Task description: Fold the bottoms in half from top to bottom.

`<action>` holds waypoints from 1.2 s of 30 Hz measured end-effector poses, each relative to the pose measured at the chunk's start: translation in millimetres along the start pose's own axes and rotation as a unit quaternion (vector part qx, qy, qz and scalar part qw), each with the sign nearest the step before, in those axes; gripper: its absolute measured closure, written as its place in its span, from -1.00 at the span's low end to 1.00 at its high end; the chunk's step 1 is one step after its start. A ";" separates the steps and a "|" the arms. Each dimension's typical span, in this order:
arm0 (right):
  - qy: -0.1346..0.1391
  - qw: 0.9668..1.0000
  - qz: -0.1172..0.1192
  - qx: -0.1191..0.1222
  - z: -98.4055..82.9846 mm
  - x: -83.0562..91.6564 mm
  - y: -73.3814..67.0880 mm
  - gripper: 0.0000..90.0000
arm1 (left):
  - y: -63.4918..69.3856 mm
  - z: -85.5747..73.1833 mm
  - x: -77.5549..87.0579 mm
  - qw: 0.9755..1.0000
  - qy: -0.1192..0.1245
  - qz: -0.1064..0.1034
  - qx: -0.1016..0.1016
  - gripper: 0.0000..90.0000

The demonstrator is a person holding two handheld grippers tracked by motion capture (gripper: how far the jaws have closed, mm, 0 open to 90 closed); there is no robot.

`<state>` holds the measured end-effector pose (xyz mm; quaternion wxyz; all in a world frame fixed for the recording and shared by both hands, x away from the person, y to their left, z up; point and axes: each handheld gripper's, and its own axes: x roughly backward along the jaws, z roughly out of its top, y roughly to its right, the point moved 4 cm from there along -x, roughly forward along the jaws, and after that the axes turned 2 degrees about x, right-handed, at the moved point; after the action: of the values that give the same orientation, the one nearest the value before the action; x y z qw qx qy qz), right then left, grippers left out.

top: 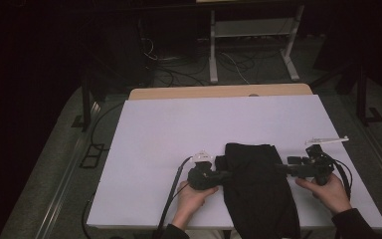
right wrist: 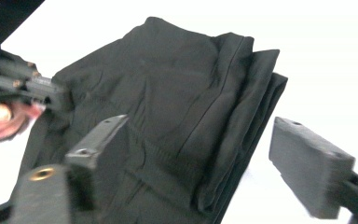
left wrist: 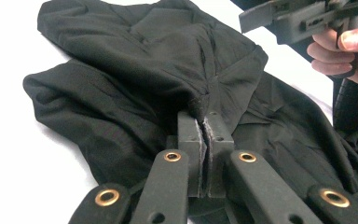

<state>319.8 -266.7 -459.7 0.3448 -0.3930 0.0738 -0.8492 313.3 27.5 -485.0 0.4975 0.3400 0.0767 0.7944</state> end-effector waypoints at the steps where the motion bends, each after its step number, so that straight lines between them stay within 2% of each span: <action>1: 0.004 1.000 -0.001 -0.005 1.6 0.0 1.1 -0.68 | -0.1 0.8 0.2 1.000 0.001 0.000 0.000 0.92; 4: 0.014 1.000 0.013 -0.003 7.6 -0.7 3.2 -0.77 | -0.3 2.7 0.5 1.000 0.003 -0.001 0.001 0.92; 6: 0.019 1.000 0.020 0.002 12.9 -2.5 4.5 -0.92 | -0.1 3.2 0.7 1.000 0.004 -0.001 0.001 0.92; 8: 0.019 1.000 0.021 0.003 18.2 -5.4 6.1 -0.94 | -0.1 3.5 0.2 1.000 0.005 -0.001 0.001 0.92; 14: -0.003 1.000 0.023 0.004 30.3 -21.7 13.2 -0.93 | -0.2 3.8 -2.3 1.000 -0.003 0.001 -0.004 0.92; 16: -0.012 1.000 0.017 0.011 32.0 -27.0 15.0 -0.93 | 0.4 4.3 -2.8 1.000 -0.005 0.001 -0.005 0.92; 22: -0.017 1.000 0.023 0.006 42.4 -40.1 21.7 -0.86 | 0.7 5.9 -2.6 1.000 -0.006 0.001 -0.007 0.92; 25: -0.029 0.999 0.022 0.005 46.6 -48.2 26.0 -0.85 | -0.2 5.6 -2.3 1.000 -0.010 0.003 -0.008 0.92; 30: -0.044 0.999 0.030 -0.013 48.1 -59.5 33.6 -0.68 | -0.5 5.6 -1.9 1.000 -0.010 0.004 -0.007 0.92; 36: -0.039 0.998 0.043 -0.013 48.9 -59.5 33.2 -0.44 | -0.7 5.1 -2.3 1.000 -0.012 0.003 -0.007 0.92</action>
<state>399.4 -246.2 -476.3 0.3787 -0.4266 0.0883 -0.8166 317.6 24.7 -482.6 0.4980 0.3462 0.0640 0.7925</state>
